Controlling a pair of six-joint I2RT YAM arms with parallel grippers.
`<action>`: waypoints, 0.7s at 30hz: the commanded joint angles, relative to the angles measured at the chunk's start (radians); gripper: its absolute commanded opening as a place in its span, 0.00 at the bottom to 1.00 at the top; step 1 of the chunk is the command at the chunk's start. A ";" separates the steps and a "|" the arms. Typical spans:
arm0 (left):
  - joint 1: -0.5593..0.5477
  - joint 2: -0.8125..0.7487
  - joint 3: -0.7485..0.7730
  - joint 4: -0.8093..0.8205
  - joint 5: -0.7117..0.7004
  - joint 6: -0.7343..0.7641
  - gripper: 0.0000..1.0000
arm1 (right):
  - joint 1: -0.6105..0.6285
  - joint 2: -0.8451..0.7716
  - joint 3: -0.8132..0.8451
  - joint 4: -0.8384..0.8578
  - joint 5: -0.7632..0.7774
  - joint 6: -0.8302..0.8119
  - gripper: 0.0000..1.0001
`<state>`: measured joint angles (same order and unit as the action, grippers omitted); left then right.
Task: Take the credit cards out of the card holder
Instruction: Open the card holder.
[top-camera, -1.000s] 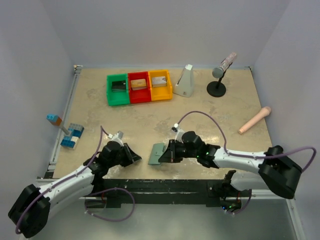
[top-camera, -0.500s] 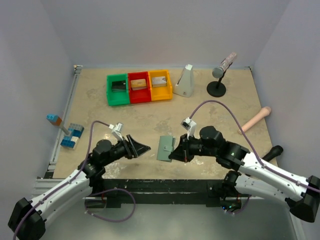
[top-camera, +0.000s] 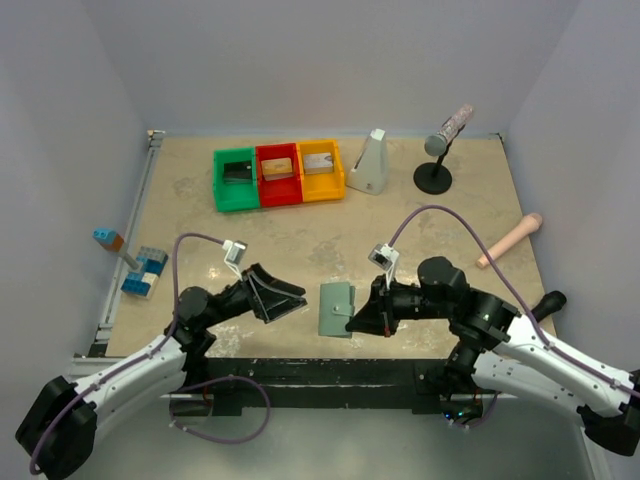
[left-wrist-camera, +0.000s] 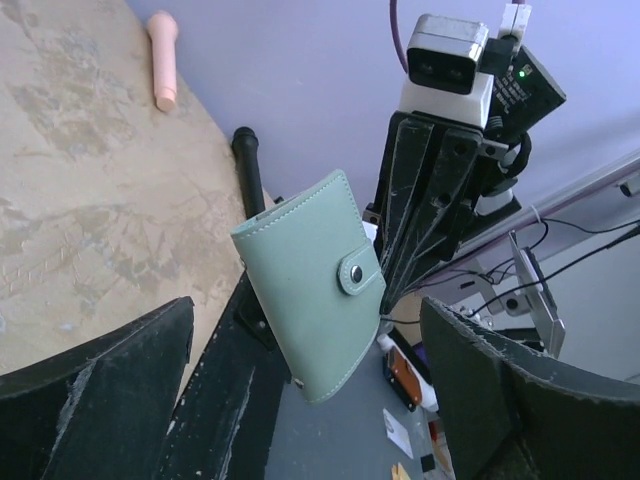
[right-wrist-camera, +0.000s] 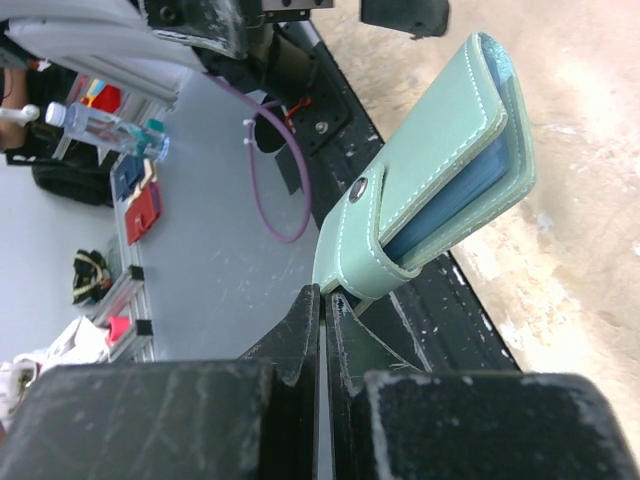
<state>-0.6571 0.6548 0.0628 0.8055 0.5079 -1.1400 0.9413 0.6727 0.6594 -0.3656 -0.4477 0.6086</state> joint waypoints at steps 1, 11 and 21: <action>0.002 0.078 0.051 0.144 0.093 -0.015 1.00 | -0.004 0.010 0.037 0.088 -0.085 -0.010 0.00; -0.001 0.207 0.091 0.221 0.156 -0.044 0.99 | -0.003 0.056 0.077 0.131 -0.115 -0.001 0.00; -0.003 0.272 0.097 0.259 0.195 -0.063 0.91 | -0.002 0.085 0.080 0.172 -0.134 0.013 0.00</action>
<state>-0.6571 0.9119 0.1223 0.9730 0.6708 -1.1927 0.9413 0.7513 0.6899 -0.2749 -0.5438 0.6132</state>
